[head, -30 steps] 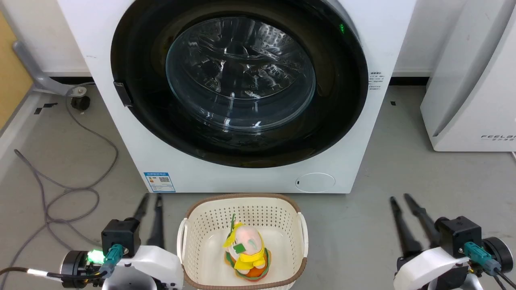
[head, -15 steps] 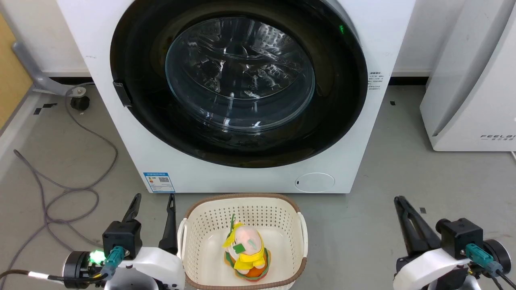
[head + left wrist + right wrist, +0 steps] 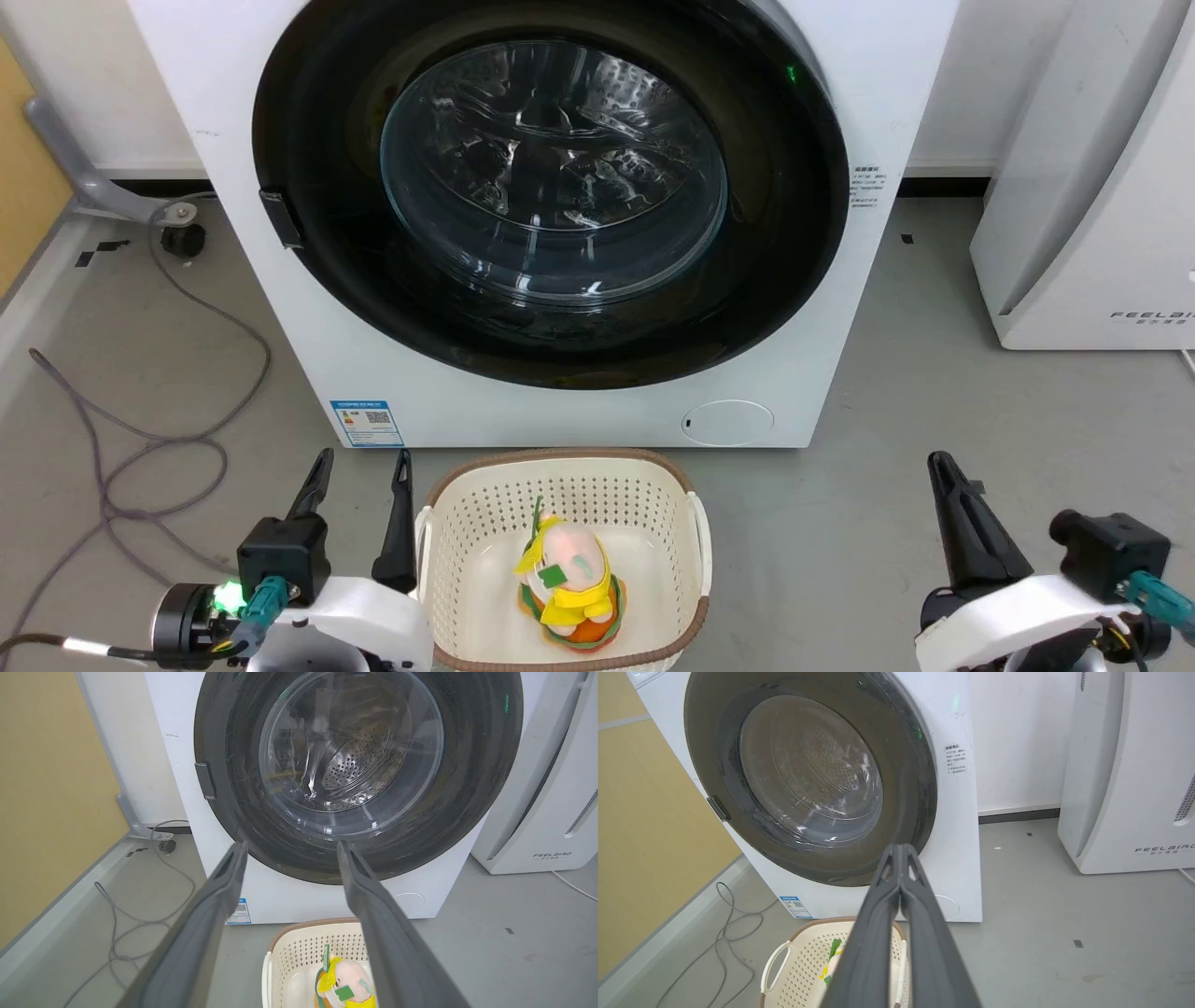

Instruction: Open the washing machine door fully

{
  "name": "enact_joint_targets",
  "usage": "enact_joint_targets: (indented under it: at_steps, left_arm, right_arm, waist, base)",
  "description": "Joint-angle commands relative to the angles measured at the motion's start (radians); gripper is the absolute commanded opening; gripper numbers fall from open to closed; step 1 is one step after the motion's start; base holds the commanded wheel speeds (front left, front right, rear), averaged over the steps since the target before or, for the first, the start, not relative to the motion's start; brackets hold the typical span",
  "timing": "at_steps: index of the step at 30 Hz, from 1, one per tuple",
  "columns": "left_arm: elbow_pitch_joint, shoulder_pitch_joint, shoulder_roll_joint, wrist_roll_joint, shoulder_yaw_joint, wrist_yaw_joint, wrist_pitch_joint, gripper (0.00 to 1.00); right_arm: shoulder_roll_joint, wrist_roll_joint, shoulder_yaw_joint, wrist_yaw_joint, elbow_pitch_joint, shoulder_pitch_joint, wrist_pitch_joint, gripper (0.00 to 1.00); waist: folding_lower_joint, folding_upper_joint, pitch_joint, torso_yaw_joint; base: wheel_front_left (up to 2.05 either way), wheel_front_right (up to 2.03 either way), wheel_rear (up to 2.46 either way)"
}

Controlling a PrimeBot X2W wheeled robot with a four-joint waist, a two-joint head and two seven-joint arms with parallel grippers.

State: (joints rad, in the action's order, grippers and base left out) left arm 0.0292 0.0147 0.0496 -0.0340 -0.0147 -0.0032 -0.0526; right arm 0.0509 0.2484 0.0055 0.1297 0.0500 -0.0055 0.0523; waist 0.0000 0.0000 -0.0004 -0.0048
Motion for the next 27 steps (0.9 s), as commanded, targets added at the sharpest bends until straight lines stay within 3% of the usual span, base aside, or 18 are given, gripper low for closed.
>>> enact_joint_targets:
  at_steps: [1,14,27]
  left_arm:
    - [0.004,-0.007,0.0,-0.009,0.0,-0.006,-0.012,1.0]
    - [0.006,-0.002,0.0,-0.027,-0.002,-0.013,-0.039,1.0]
    - [0.005,0.021,0.003,-0.04,0.004,-0.026,-0.064,1.0]
  right_arm:
    - [0.0,0.067,0.004,0.0,0.005,-0.003,0.012,0.0]
    - [0.0,0.428,-0.005,0.0,0.023,-0.059,0.04,0.0]
    - [0.0,0.753,-0.035,0.001,0.088,-0.221,0.065,0.0]
  waist:
    - [0.0,0.0,0.001,-0.001]
    - [0.0,0.0,0.017,-0.007]
    - [0.0,0.0,0.061,-0.011]
  base:
    - [0.0,0.0,0.0]
    - [0.0,0.0,0.0]
    - [0.0,0.0,0.0]
